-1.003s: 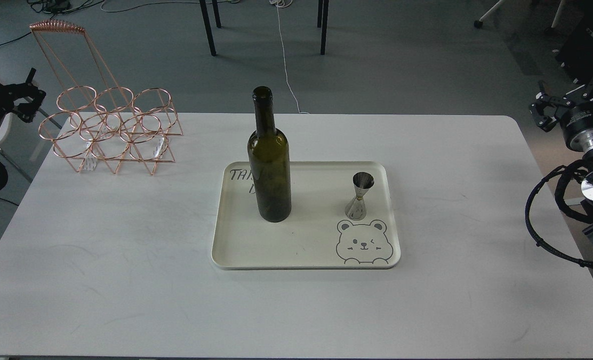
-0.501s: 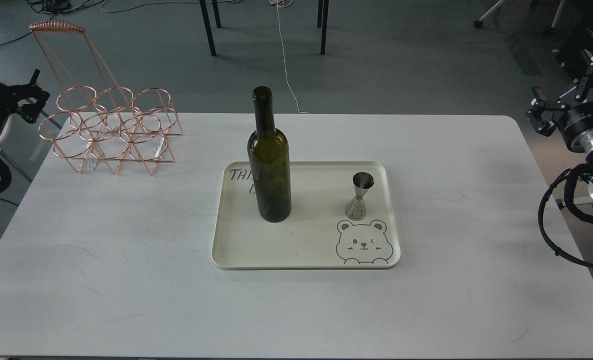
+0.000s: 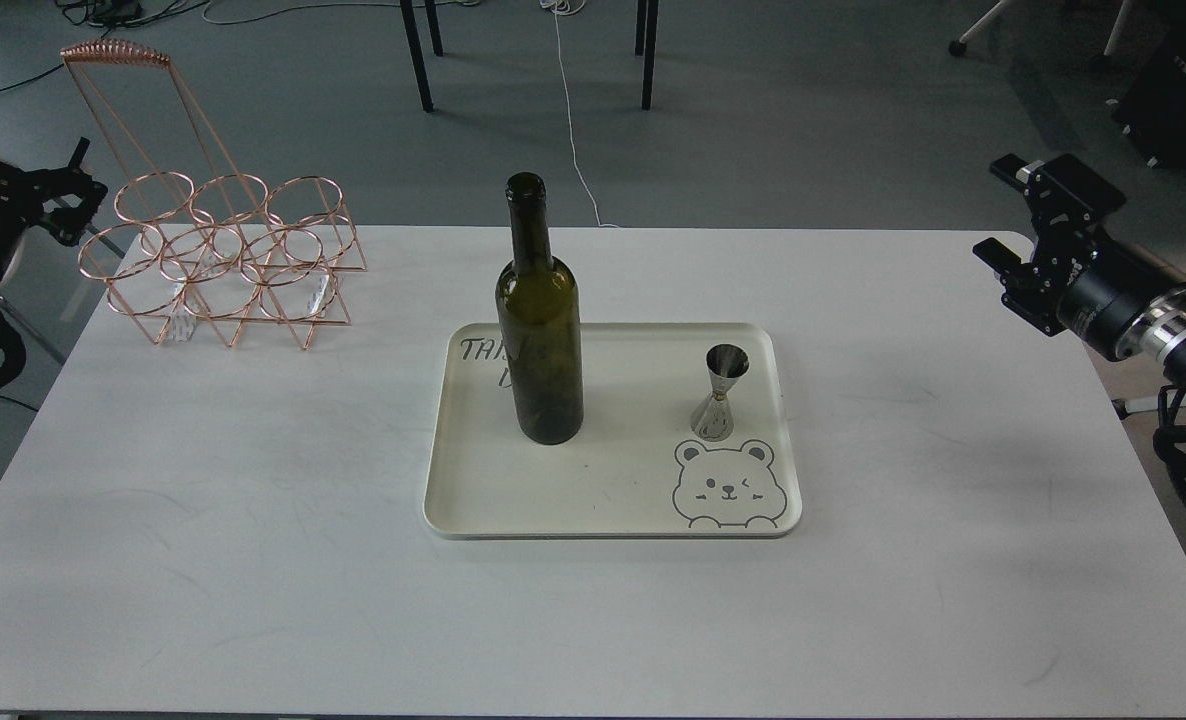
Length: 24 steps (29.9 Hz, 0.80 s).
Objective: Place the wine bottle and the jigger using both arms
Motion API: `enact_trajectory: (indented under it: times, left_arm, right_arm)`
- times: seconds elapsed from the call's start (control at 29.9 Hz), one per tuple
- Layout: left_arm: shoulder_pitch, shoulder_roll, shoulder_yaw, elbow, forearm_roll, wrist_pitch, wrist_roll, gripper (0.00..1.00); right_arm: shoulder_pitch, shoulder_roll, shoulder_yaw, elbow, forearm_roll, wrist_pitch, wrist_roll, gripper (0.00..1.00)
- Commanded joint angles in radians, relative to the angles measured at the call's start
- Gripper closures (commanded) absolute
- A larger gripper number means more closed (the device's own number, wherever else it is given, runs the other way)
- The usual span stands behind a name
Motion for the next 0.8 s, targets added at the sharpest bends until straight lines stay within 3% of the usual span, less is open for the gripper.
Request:
enact_trajectory:
  times: [0.0, 0.1, 0.37, 0.77]
  left_arm:
    - [-0.001, -0.001, 0.000, -0.001, -0.001, 0.000, -0.004, 0.02]
    - [0.000, 0.001, 0.000, -0.012, -0.001, 0.005, -0.006, 0.02]
    - [0.005, 0.009, 0.000, -0.029, -0.001, 0.002, -0.007, 0.02]
    - [0.003, 0.010, -0.002, -0.029, 0.005, 0.003, -0.007, 0.02]
  right_arm:
    - [-0.021, -0.008, 0.000, 0.021, -0.365, -0.107, 0.009, 0.01]
    - [-0.022, 0.003, -0.003, 0.022, -0.531, -0.127, 0.035, 0.01]
    - [-0.047, 0.126, -0.063, -0.048, -0.919, -0.223, 0.037, 0.01]
    - [0.019, 0.362, -0.224, -0.258, -1.079, -0.315, 0.059, 0.06]
